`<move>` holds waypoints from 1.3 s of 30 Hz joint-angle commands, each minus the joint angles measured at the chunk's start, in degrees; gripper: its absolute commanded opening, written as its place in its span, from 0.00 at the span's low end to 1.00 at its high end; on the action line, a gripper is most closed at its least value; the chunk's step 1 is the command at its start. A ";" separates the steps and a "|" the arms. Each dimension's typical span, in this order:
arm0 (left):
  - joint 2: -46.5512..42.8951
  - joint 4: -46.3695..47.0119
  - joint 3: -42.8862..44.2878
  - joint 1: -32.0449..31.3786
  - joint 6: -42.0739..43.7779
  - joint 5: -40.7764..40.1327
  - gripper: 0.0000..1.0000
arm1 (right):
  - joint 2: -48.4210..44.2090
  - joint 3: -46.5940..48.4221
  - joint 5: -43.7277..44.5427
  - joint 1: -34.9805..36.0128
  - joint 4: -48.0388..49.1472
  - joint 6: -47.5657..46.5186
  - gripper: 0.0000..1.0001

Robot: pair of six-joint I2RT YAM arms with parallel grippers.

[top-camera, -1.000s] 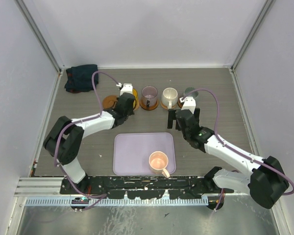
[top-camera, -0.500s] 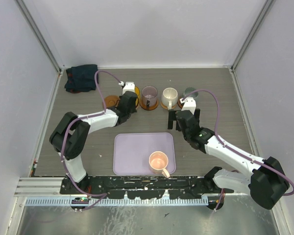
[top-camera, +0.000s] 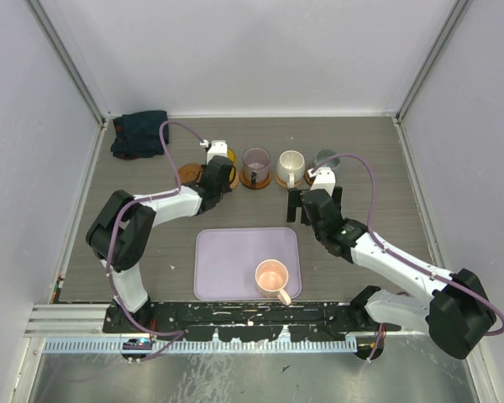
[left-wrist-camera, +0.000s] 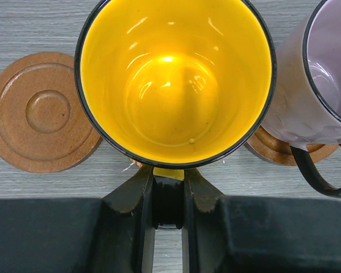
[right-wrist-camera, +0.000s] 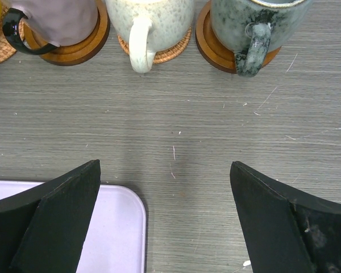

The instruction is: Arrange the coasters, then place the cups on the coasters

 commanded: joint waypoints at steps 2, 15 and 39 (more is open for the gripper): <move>-0.61 7.38 2.40 0.35 -1.15 -2.59 0.00 | 0.17 0.31 -0.07 -0.29 2.81 -0.04 1.00; 0.22 7.26 2.36 0.37 -1.40 -2.59 0.00 | 0.64 0.45 -0.30 -0.29 2.99 -0.24 1.00; -0.22 6.97 1.13 0.44 -2.37 -3.25 0.00 | 1.16 0.64 -0.80 -0.25 2.99 -0.08 1.00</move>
